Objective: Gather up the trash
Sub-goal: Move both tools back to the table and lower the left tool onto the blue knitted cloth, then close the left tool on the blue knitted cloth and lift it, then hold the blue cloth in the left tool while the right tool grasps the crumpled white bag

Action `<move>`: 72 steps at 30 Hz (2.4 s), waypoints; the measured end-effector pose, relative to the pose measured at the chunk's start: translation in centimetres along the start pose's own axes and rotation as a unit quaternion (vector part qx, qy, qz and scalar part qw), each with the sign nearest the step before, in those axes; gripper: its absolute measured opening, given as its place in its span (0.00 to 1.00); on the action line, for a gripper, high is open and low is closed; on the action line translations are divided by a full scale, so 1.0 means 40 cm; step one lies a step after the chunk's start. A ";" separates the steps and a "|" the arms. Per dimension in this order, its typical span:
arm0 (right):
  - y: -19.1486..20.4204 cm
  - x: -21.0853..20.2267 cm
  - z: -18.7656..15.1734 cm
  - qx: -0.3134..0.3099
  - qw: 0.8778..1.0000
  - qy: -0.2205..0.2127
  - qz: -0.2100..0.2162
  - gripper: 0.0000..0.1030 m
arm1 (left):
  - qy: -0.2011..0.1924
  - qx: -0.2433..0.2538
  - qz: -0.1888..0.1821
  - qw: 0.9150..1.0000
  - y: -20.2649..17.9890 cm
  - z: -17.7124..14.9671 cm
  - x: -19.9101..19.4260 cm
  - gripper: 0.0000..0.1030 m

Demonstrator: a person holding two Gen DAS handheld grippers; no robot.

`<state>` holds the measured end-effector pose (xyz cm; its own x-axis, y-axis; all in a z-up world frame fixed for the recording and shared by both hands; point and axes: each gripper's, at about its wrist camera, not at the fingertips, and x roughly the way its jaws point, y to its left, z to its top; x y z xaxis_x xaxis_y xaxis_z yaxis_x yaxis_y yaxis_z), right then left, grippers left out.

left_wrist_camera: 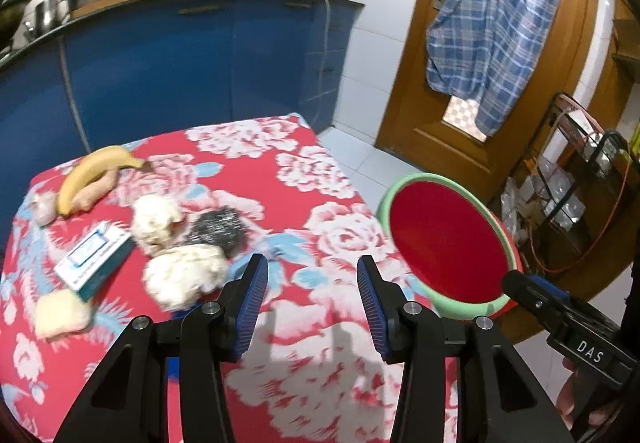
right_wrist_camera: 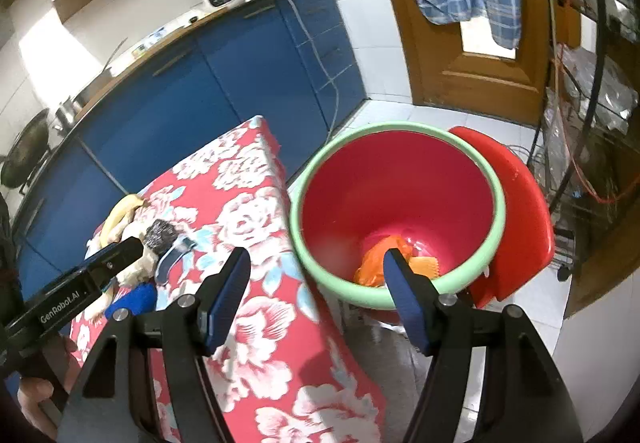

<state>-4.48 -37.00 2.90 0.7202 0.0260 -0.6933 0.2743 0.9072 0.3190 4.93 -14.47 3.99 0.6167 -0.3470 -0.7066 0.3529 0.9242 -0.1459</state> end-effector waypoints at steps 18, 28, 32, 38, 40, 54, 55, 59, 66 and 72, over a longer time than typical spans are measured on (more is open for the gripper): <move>0.159 0.020 -0.054 -0.070 0.997 0.027 0.030 0.70 | 0.004 -0.072 0.054 0.996 0.197 -0.069 -0.056 0.51; 0.199 0.061 -0.076 -0.085 0.994 0.052 0.035 0.70 | 0.041 -0.095 0.063 0.993 0.250 -0.117 -0.007 0.52; 0.202 0.068 -0.079 -0.086 0.994 0.057 0.033 0.70 | 0.057 -0.100 0.058 0.992 0.260 -0.131 0.021 0.52; 0.206 0.083 -0.080 -0.086 0.994 0.064 0.029 0.70 | 0.080 -0.101 0.049 0.990 0.259 -0.152 0.061 0.52; 0.210 0.088 -0.081 -0.088 0.993 0.067 0.029 0.70 | 0.082 -0.099 0.049 0.991 0.256 -0.155 0.068 0.52; 0.246 0.104 -0.089 -0.099 0.992 0.078 0.032 0.70 | 0.055 -0.096 0.013 0.994 0.271 -0.161 0.049 0.24; 0.251 0.106 -0.090 -0.101 0.991 0.078 0.033 0.70 | 0.052 -0.096 0.013 0.994 0.272 -0.161 0.042 0.24; 0.280 0.112 -0.094 -0.112 0.990 0.080 0.040 0.70 | 0.032 -0.098 0.017 0.995 0.287 -0.152 -0.004 0.24; 0.342 0.131 -0.102 -0.133 0.986 0.088 0.056 0.70 | 0.008 -0.120 0.039 0.992 0.349 -0.149 -0.070 0.24; 0.404 0.149 -0.108 -0.159 0.980 0.093 0.070 0.70 | -0.018 -0.143 0.075 0.987 0.423 -0.144 -0.113 0.24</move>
<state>1.49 -20.36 1.15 0.5990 0.2083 -0.7732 -0.0518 0.9736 0.2222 4.05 3.64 0.71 0.6737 -0.2036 -0.7104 0.0461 0.9710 -0.2346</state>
